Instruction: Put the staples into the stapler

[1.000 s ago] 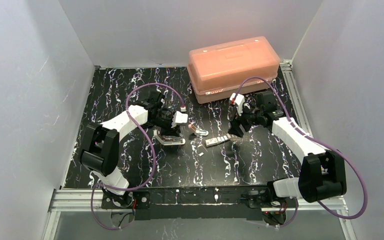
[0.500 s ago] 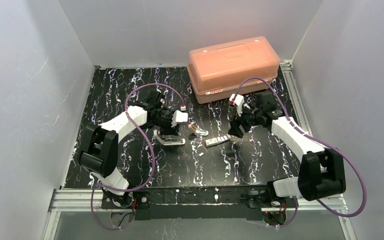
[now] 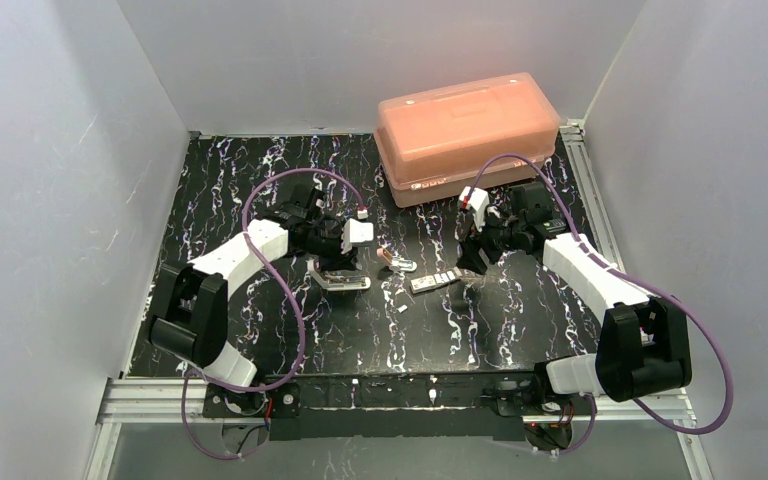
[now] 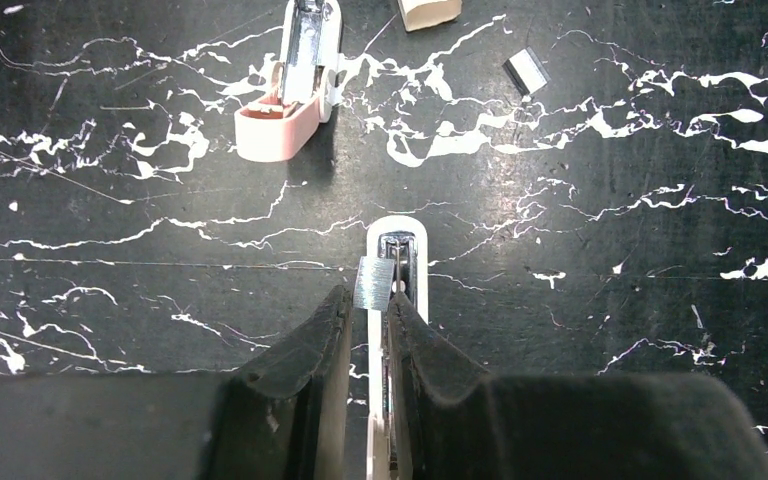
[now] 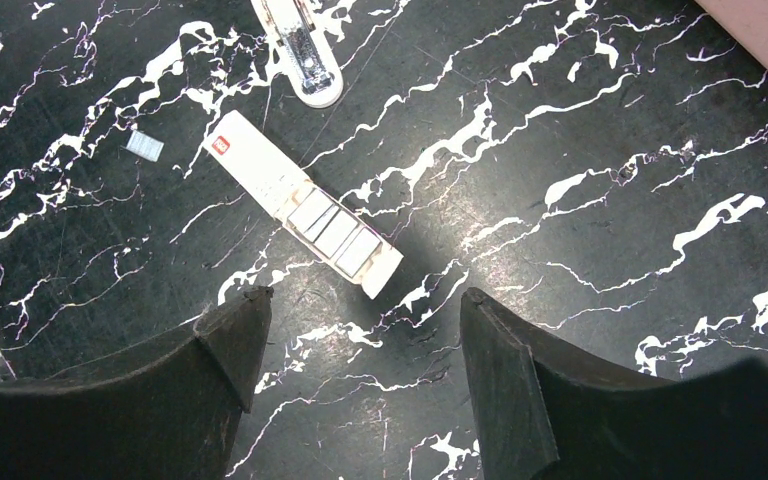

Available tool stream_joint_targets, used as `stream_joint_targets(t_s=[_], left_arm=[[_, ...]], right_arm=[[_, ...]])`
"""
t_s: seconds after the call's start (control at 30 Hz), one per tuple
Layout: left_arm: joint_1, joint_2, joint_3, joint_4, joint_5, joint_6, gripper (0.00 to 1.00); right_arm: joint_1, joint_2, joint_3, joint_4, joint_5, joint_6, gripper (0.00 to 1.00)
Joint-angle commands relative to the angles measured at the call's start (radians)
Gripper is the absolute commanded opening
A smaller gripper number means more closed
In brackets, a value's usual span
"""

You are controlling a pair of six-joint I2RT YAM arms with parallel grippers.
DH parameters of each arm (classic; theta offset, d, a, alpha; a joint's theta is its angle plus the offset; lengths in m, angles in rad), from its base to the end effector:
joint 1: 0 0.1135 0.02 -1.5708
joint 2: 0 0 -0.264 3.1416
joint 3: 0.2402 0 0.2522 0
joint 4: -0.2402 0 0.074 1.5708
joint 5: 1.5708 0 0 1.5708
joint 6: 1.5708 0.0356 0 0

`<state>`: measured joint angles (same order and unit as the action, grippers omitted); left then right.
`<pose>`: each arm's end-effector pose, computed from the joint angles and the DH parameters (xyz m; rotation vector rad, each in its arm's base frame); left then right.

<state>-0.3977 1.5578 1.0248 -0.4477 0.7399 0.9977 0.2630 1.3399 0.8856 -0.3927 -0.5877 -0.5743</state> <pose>0.2801 -0.1437 0.2214 1.6841 1.5872 -0.6451 0.2601 0.0905 0.2393 -1.1702 1.9850 0.5500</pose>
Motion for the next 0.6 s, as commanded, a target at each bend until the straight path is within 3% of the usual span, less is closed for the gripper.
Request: stream_joint_targets(t_s=[0.0, 0.57], left_arm=[[-0.003, -0.046, -0.027, 0.003, 0.012, -0.026, 0.0], [-0.008, -0.014, -0.04, 0.02, -0.006, -0.021, 0.0]], right_arm=[[-0.005, -0.022, -0.002, 0.024, 0.0, 0.009, 0.76], [-0.004, -0.022, -0.004, 0.019, -0.014, 0.01, 0.76]])
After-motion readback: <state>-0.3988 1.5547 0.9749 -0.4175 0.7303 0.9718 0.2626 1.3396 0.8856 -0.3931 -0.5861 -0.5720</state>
